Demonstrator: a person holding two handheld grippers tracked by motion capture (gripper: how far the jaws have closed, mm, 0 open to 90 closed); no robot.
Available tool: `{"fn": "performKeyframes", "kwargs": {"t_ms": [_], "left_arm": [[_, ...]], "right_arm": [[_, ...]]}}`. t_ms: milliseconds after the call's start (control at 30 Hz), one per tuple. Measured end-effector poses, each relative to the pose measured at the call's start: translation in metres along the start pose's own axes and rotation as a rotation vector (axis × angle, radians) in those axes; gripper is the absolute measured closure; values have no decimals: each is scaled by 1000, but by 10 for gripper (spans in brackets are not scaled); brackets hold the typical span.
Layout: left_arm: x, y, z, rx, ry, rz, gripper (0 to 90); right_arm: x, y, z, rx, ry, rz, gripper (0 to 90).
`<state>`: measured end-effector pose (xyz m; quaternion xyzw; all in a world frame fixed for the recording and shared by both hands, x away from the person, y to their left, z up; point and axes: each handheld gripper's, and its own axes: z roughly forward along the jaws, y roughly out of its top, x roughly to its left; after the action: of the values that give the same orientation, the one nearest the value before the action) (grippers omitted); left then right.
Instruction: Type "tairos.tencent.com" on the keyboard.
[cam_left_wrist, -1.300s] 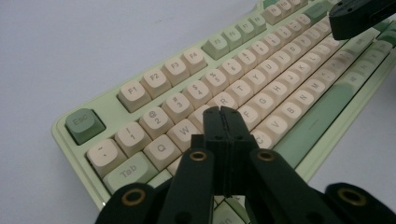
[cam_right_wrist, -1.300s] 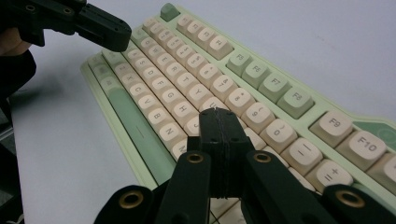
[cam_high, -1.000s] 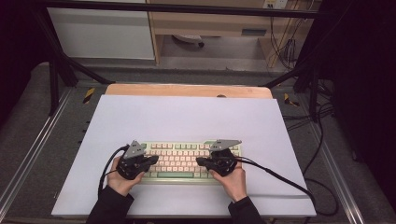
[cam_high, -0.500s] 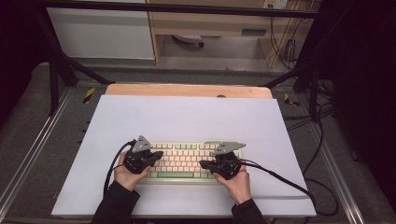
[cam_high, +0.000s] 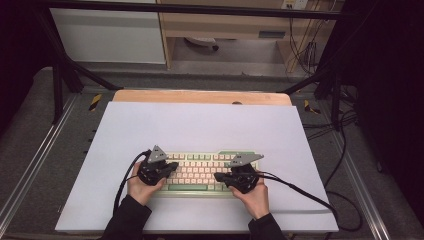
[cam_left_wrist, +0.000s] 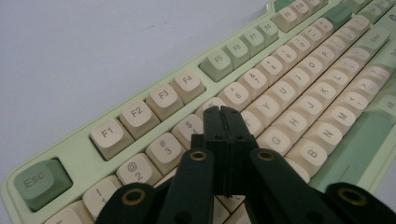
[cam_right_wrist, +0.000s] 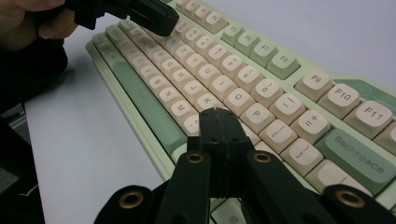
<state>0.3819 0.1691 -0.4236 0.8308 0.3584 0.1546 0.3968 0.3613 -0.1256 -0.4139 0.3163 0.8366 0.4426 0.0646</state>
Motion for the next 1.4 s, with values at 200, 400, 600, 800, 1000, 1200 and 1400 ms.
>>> {"fn": "performKeyframes", "kwargs": {"t_ms": [200, 400, 600, 800, 1000, 1200, 1400], "left_arm": [[-3, -1, 4, 9, 0, 8, 900], [-4, -2, 7, 18, 0, 21, 900], [-4, -3, 5, 8, -6, 21, 900], [-5, -5, -6, -11, -13, 23, 900], [-5, -9, -14, -18, -19, 18, 900], [-2, -14, -22, -25, -22, 8, 900], [0, -16, -28, -34, -17, 0, 900]], "right_arm": [[0, -1, 0, 5, 1, -1, 900], [-1, -1, -1, 1, -3, -3, 900], [-1, -1, -1, -4, -5, 0, 900], [-1, -1, 0, -6, -9, -4, 900], [-1, 0, 0, -10, -12, 4, 900], [-3, 1, 1, -16, -17, 12, 900], [-5, 1, 4, -10, -25, 22, 900]]}}
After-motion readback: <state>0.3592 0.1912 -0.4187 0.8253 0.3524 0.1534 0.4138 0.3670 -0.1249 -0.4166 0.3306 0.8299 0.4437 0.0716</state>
